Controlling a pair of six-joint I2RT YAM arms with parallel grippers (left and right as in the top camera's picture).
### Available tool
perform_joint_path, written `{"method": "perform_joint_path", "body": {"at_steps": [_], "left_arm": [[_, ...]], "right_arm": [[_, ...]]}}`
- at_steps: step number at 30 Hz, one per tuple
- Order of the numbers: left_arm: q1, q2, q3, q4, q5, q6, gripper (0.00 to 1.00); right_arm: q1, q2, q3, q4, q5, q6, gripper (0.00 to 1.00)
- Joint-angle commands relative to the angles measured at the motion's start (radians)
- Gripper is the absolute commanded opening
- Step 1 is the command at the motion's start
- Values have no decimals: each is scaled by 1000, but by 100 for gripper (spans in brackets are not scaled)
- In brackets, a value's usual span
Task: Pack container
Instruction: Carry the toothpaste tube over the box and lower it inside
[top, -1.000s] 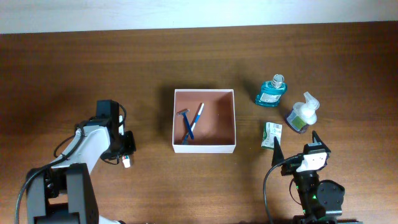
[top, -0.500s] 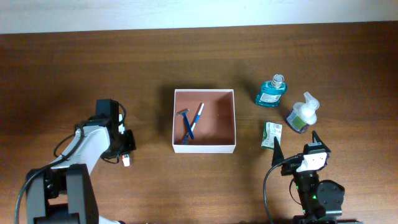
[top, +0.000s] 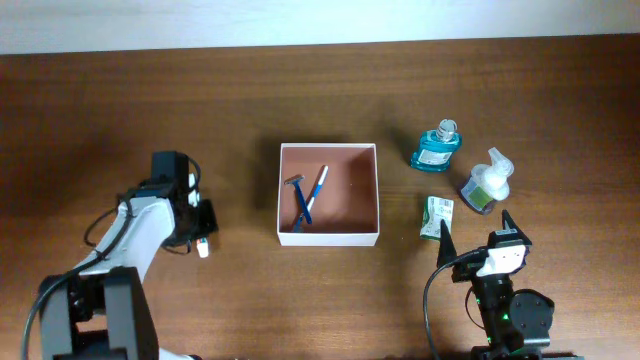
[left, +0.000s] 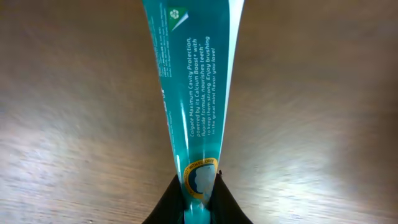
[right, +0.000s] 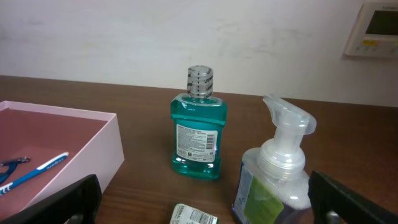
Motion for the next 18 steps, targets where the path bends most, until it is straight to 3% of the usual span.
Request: {"method": "perform_joint_path", "body": {"at_steps": [1,8,18], "left_arm": [[-8,-82,87,-6,66,-26,8],[-109,-165,217,-9,87,-93,3],[-373,-169,301,67,78,-129,3]], "right_arm": [[5,-8,-5,-5,5,5,99],[5,-8,-5,-5,5,5,98],[5,-8,-5,-5,5,5,99]]}}
